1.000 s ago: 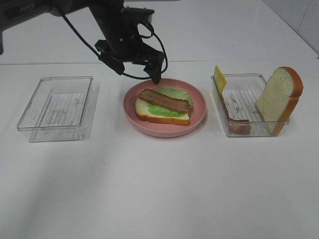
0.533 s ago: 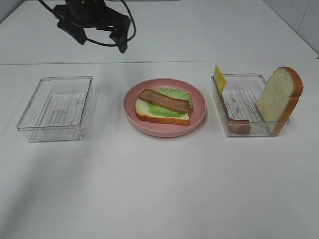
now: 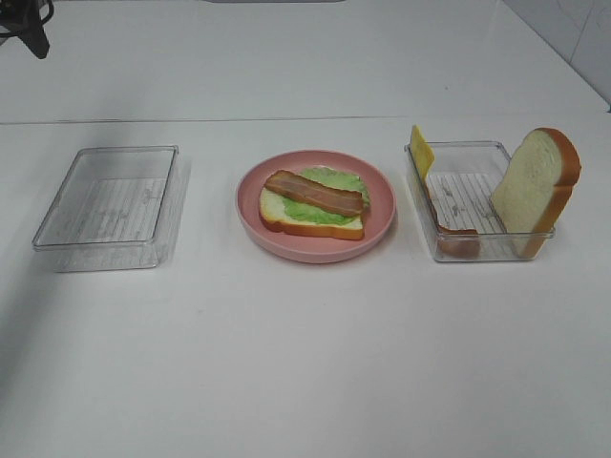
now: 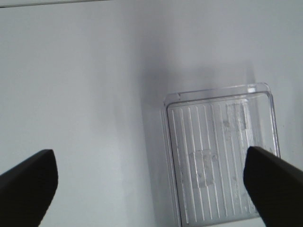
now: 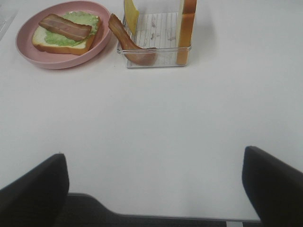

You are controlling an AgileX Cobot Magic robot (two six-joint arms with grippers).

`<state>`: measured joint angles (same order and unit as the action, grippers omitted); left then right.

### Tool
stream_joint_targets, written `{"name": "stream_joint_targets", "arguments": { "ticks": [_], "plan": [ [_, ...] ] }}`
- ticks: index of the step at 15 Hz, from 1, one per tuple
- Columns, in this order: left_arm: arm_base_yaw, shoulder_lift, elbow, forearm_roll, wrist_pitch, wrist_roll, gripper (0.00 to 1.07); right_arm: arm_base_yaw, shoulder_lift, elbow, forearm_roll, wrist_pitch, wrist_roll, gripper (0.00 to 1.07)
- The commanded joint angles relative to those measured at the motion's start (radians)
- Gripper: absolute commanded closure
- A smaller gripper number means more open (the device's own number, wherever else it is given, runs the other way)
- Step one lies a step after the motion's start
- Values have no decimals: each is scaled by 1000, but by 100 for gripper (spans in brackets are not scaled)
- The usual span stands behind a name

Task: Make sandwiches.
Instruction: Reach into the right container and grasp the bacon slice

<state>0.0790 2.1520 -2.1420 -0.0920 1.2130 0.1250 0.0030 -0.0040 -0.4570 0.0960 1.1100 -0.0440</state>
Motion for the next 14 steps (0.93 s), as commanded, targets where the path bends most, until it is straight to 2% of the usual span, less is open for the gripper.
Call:
{"name": "stream_joint_targets", "arguments": {
  "ticks": [1, 2, 4, 5, 6, 7, 8, 9, 10, 13, 14],
  "plan": [
    [-5, -92, 80, -33, 98, 28, 4, -2, -28, 4, 2, -7, -3, 11],
    [-6, -148, 138, -36, 98, 28, 4, -2, -28, 4, 2, -7, -3, 11],
    [-6, -347, 366, -38, 61, 25, 4, -2, -28, 4, 2, -7, -3, 11],
    [-6, -390, 416, -37, 45, 25, 4, -2, -28, 4, 2, -7, -3, 11],
    [-6, -492, 535, -37, 5, 23, 4, -2, -28, 4, 2, -7, -3, 11],
    [-6, -684, 732, -34, -52, 25, 4, -2, -28, 4, 2, -7, -3, 11],
    [-6, -752, 803, -30, -71, 25, 4, -2, -28, 4, 2, -7, -3, 11],
    [-6, -875, 940, -20, -104, 30, 4, -2, -28, 4, 2, -7, -3, 11],
    [-6, -1068, 1107, -2, -131, 32, 4, -2, -28, 4, 2, -7, -3, 11],
    [-6, -1395, 1326, 28, -123, 31, 4, -2, -28, 4, 2, -7, -3, 11],
    [-6, -1587, 1415, 31, -103, 31, 4, -2, -28, 4, 2, -7, -3, 11]
  ]
}}
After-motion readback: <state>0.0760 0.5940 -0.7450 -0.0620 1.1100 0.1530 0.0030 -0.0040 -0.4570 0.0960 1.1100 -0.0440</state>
